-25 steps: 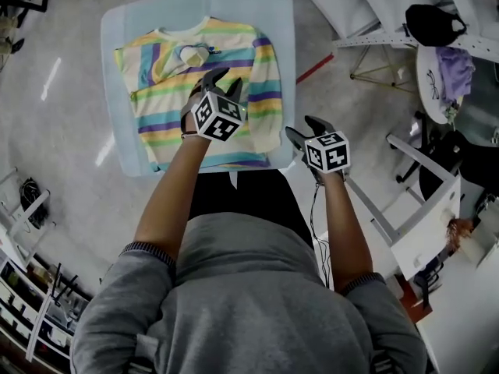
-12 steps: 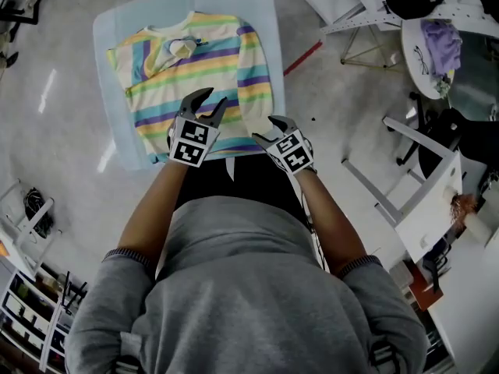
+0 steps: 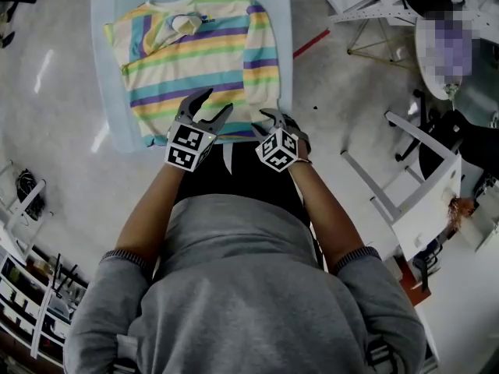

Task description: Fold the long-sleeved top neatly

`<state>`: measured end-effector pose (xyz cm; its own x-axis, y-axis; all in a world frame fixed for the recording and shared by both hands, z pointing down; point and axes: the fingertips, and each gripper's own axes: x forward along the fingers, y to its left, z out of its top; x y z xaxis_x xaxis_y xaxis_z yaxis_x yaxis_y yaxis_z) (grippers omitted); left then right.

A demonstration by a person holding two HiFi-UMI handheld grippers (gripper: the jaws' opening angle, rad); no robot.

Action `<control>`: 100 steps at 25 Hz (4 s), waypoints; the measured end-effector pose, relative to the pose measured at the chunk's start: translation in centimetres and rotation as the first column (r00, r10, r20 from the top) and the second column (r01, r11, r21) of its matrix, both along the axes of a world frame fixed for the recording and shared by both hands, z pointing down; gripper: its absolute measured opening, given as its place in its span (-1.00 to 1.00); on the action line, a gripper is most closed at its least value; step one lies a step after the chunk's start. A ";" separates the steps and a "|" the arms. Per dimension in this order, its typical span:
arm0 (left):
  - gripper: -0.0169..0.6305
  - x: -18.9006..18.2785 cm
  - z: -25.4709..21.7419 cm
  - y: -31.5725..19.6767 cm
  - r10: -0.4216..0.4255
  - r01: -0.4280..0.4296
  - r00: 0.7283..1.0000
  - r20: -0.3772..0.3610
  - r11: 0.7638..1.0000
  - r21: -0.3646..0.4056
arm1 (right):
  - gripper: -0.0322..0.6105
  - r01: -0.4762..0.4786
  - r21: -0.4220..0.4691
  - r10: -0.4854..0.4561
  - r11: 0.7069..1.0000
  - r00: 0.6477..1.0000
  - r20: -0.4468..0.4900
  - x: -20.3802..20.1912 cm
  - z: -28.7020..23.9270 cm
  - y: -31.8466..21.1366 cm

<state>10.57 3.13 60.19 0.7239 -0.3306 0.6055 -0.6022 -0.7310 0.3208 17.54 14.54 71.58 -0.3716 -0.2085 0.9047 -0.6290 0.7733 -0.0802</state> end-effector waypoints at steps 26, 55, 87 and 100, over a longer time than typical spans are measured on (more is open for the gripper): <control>-0.11 -2.5 -2.6 -0.7 -0.191 0.190 0.982 0.010 0.980 0.059 | -0.86 -0.483 -0.051 0.452 0.874 0.772 0.446 10.3 -13.0 -10.7; -0.11 -5.0 -14.1 -10.2 -0.248 0.232 0.968 0.021 0.929 0.287 | -0.86 -0.335 0.384 0.177 0.860 0.903 0.392 22.7 -26.8 -26.4; -0.11 -19.8 -15.1 -15.1 -0.362 0.346 0.932 -0.017 0.873 0.343 | -0.85 0.775 0.465 -0.810 0.429 0.557 -0.181 -11.2 -28.6 -30.9; -0.11 -27.5 -8.8 -13.0 -0.458 0.440 0.889 0.023 0.866 0.236 | -0.85 0.881 0.397 -0.925 0.258 0.344 -0.163 -24.1 -19.0 -31.1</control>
<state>-16.98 -9.85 51.42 0.4203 -0.7387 0.5270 -0.8980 -0.4219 0.1249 -6.52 -16.57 52.56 -0.6056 0.0367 0.7949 0.4910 0.8034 0.3369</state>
